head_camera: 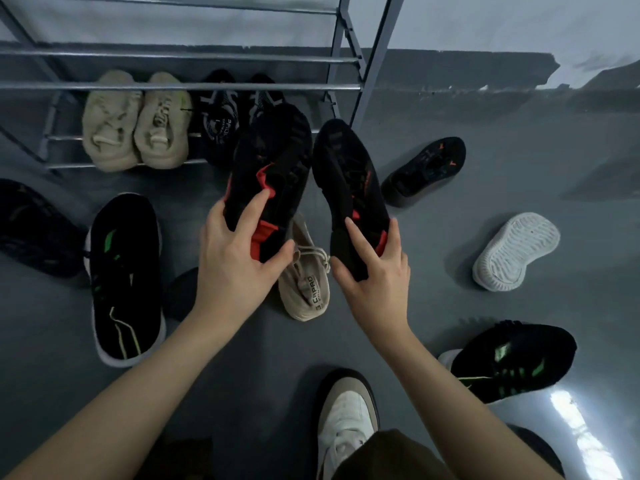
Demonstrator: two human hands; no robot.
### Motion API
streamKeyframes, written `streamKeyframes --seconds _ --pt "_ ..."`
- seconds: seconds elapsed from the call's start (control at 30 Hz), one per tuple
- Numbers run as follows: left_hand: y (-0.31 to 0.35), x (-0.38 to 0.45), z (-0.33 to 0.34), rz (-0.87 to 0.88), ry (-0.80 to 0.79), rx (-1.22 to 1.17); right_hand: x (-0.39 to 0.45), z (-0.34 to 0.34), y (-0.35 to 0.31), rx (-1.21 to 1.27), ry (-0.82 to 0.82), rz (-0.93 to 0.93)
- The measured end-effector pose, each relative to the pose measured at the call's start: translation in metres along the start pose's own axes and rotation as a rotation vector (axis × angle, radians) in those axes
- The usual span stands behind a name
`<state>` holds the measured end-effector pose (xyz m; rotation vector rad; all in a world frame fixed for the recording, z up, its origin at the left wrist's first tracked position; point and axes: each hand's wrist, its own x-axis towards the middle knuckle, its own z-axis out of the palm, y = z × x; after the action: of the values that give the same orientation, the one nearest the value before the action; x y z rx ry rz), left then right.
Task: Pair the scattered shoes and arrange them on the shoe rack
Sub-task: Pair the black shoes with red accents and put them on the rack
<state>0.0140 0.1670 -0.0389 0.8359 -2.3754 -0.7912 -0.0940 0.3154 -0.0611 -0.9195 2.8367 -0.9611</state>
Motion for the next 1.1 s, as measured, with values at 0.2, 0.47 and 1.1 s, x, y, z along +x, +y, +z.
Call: streamKeyframes --seconds 0.2,0.47,1.1 --pt "0.001 0.015 -0.053 -0.040 0.137 0.000 0.015 -0.014 -0.065 0.056 0.098 -0.147" --pt "-0.018 0.028 -0.114 -0.083 0.278 -0.030 0.045 -0.012 -0.142 0.063 0.093 -0.306" --pt "-0.143 0.181 -0.143 -0.195 0.372 -0.031 0.186 0.122 -0.256 0.082 0.060 -0.388"
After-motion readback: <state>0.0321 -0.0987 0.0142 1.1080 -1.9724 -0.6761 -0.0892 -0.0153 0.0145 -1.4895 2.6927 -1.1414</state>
